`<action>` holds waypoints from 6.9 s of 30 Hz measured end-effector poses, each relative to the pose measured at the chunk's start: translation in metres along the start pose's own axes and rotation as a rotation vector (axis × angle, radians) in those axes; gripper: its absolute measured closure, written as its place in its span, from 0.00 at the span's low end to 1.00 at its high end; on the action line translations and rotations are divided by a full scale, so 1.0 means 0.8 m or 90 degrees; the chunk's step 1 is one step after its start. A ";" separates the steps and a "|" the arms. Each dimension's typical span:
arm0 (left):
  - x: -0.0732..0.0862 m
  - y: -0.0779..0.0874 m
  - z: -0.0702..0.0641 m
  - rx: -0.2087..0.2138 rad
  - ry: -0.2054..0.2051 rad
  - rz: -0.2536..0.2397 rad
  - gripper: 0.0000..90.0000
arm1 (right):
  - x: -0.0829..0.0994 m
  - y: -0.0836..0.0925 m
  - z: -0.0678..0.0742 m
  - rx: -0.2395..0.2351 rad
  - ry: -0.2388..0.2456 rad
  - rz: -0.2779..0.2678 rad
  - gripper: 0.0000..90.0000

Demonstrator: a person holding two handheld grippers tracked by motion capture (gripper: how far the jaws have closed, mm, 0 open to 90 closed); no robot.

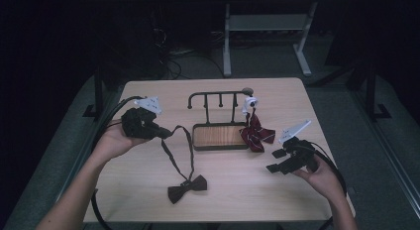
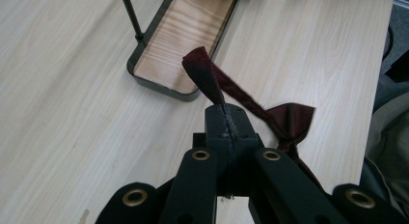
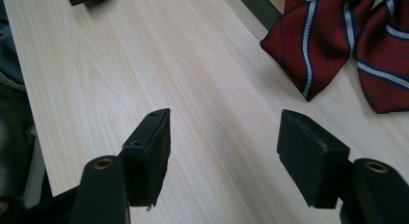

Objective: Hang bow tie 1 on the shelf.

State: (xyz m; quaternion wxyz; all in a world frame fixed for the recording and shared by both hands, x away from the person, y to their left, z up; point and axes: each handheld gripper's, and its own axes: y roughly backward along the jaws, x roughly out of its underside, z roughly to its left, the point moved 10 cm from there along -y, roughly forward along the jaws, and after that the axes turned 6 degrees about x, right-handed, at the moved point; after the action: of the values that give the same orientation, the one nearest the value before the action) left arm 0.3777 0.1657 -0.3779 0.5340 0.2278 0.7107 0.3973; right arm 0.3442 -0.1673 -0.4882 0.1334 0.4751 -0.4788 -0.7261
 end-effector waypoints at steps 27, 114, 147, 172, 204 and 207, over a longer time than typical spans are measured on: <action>-0.037 0.027 0.019 -0.017 -0.027 0.014 1.00 | 0.001 0.009 -0.003 0.014 -0.004 -0.007 0.40; -0.085 0.003 0.099 -0.038 0.006 0.123 0.96 | 0.005 0.019 -0.007 0.013 -0.010 -0.012 0.39; -0.055 0.004 0.081 -0.028 0.001 0.109 0.73 | 0.005 0.016 -0.010 0.020 -0.012 -0.010 0.39; -0.012 0.006 0.066 -0.015 0.006 0.102 0.68 | 0.007 0.010 -0.014 0.022 -0.024 0.000 0.38; 0.024 -0.012 0.054 -0.002 0.011 0.106 0.57 | 0.011 0.010 -0.017 0.024 -0.031 0.002 0.37; 0.029 -0.016 0.053 -0.002 0.011 0.113 0.56 | 0.012 0.010 -0.017 0.026 -0.032 0.003 0.37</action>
State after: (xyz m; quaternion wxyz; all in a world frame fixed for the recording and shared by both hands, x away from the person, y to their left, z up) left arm 0.4112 0.1894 -0.4068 0.4909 0.2855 0.6919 0.4458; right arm 0.3485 -0.1853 -0.4880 0.1130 0.4580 -0.4977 -0.7278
